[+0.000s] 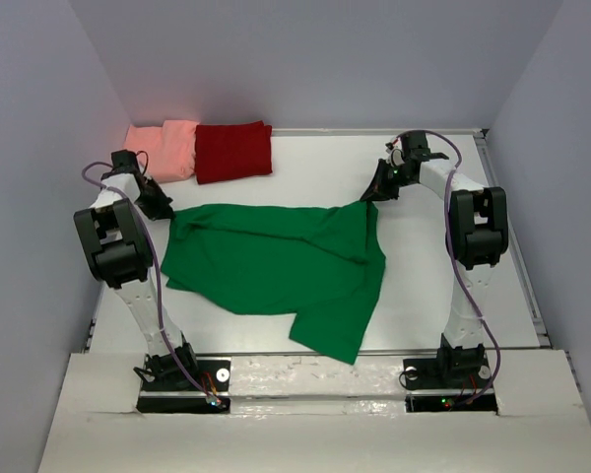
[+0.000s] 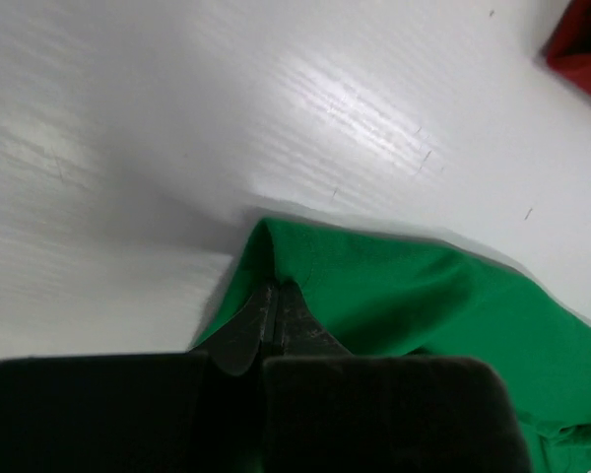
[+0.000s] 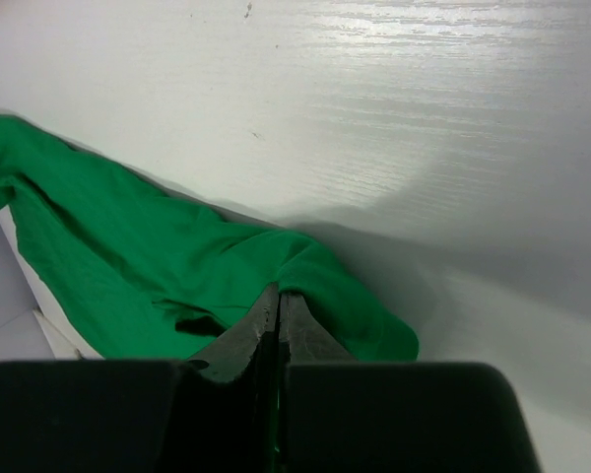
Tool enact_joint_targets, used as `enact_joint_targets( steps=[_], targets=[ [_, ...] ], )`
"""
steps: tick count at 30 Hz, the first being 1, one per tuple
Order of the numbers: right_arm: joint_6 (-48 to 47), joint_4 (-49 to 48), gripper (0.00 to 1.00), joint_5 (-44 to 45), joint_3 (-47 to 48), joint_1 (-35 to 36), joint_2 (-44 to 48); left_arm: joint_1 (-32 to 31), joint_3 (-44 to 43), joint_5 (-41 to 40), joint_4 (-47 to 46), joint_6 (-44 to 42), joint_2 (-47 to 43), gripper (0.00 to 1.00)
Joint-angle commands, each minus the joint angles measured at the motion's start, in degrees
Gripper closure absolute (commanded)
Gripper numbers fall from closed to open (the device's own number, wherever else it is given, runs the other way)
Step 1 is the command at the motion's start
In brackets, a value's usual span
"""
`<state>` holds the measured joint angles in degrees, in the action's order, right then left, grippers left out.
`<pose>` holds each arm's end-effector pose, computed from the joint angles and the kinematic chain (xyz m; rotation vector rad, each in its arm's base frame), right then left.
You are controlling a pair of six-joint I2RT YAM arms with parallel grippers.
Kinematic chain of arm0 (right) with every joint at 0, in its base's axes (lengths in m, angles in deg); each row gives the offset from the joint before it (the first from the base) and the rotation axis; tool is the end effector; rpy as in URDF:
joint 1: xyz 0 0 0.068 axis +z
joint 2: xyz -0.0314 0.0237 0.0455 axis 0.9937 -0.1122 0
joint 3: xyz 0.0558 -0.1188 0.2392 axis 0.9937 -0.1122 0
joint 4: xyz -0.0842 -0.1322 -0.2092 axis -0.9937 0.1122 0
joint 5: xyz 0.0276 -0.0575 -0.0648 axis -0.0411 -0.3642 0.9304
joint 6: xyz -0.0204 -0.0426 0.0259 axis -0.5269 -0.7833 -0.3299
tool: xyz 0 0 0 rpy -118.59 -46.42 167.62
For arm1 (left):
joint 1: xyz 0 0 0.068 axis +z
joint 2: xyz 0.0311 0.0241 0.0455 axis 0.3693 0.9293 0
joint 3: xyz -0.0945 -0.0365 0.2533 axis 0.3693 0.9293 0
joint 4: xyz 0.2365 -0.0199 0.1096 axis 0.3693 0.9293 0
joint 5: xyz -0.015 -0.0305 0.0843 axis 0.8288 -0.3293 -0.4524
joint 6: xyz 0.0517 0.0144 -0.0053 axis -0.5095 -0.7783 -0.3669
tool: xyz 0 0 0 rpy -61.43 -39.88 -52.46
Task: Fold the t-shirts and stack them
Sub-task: Fold the tshirt
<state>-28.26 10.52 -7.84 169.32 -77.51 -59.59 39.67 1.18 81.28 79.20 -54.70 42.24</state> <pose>0.4625 0.0689 0.1800 0.1327 2.6136 0.9362 0.4124 0.1240 0.1812 -0.7075 2.4921 -0.3539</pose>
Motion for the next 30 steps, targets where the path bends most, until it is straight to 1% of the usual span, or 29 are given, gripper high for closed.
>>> enact_joint_targets(
  steps=[1,7,12,22,30],
  targets=[
    [-1.3,-0.6,1.00,0.5,-0.5,-0.2,0.3,-0.1,-6.0,0.3,1.7,0.3,0.8,1.00],
    [-1.9,0.7,1.00,2.9,-1.3,-1.3,0.9,-0.1,-11.0,0.4,4.2,-0.1,2.9,1.00],
    [-2.6,1.3,1.00,3.2,-2.1,-2.4,1.1,0.1,-13.5,0.9,5.5,-0.5,4.5,1.00],
    [-4.2,2.9,1.00,5.1,-2.9,-4.0,1.3,0.1,-13.2,1.0,5.4,-0.9,5.7,1.00],
    [-5.0,3.8,1.00,5.7,-1.3,-5.1,-0.4,0.0,-11.9,1.9,5.3,-0.8,6.4,1.00]
  ],
)
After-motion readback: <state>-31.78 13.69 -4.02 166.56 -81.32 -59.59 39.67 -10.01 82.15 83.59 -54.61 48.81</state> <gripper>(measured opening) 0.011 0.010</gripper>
